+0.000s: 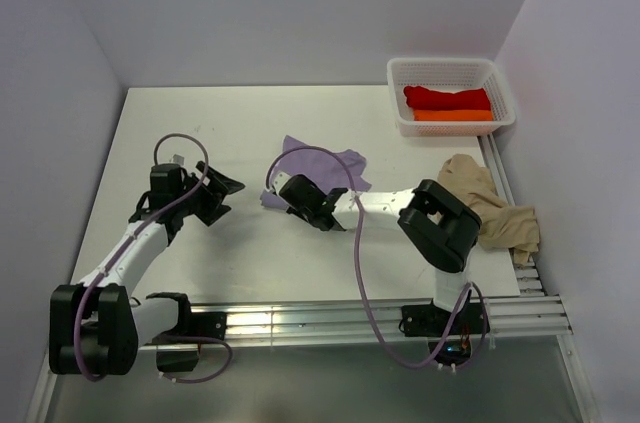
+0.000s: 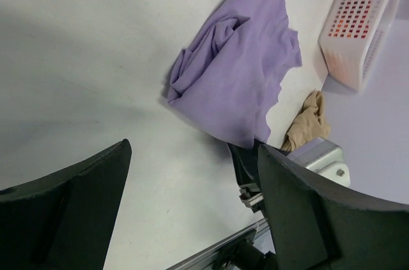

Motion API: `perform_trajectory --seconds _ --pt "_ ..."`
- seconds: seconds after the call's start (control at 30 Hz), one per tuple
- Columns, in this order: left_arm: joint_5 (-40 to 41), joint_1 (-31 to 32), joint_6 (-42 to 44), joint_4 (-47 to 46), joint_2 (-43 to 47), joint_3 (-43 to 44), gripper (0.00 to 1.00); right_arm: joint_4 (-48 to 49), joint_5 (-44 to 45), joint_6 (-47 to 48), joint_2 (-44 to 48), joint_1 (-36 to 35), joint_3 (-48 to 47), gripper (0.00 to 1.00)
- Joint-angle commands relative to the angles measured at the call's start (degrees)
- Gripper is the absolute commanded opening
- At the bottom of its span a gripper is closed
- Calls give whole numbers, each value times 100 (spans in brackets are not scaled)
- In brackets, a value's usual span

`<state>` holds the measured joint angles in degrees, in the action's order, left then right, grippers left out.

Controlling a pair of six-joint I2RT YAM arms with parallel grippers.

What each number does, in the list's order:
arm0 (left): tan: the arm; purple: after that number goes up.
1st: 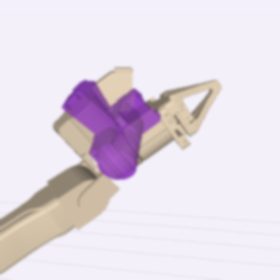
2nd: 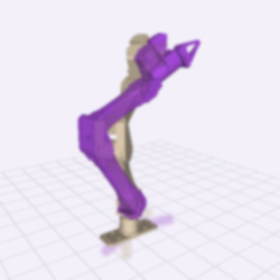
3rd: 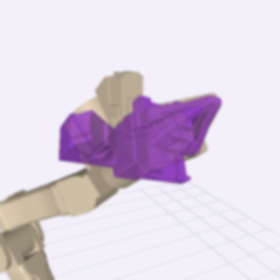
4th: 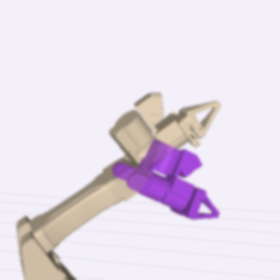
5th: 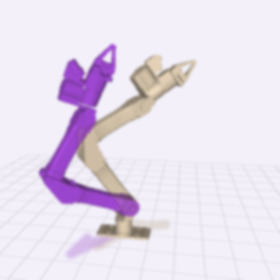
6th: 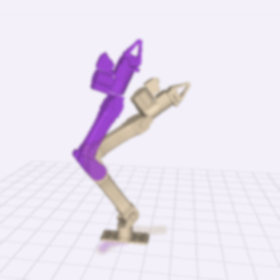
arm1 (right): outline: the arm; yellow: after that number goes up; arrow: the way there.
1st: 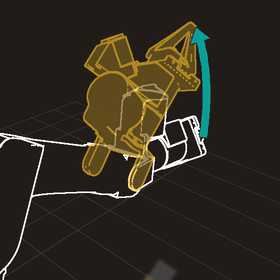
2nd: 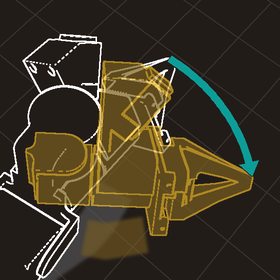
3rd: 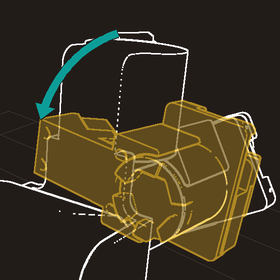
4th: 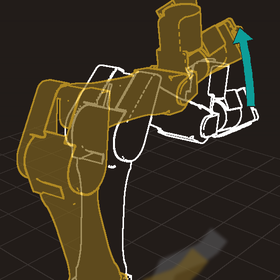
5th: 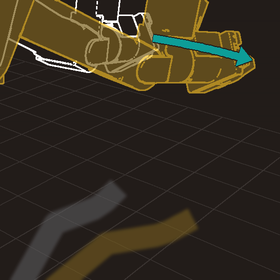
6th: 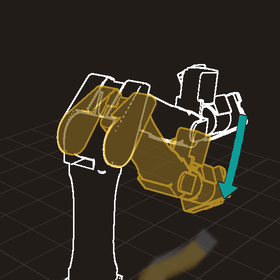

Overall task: Roll the t-shirts
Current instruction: Roll the tshirt

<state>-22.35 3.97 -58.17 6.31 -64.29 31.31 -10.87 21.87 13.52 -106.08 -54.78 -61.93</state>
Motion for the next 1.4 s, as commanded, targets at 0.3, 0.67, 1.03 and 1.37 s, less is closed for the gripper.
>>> perform_trajectory --seconds 0.3,0.67,1.03,1.37 --pt "-244 -256 104 -446 -144 -327 85 -1048 -2159 -1298 -193 -15 -1119 1" --pt "-217 -256 201 -578 -277 -283 85 -1127 -5225 -2292 -598 731 -1558 1" --pt "-50 7 61 -806 -724 -187 84 -970 -5658 -2529 -615 1005 -1427 0" --pt "160 210 174 -895 -1516 217 33 -548 -5746 -2837 -440 987 -980 0"
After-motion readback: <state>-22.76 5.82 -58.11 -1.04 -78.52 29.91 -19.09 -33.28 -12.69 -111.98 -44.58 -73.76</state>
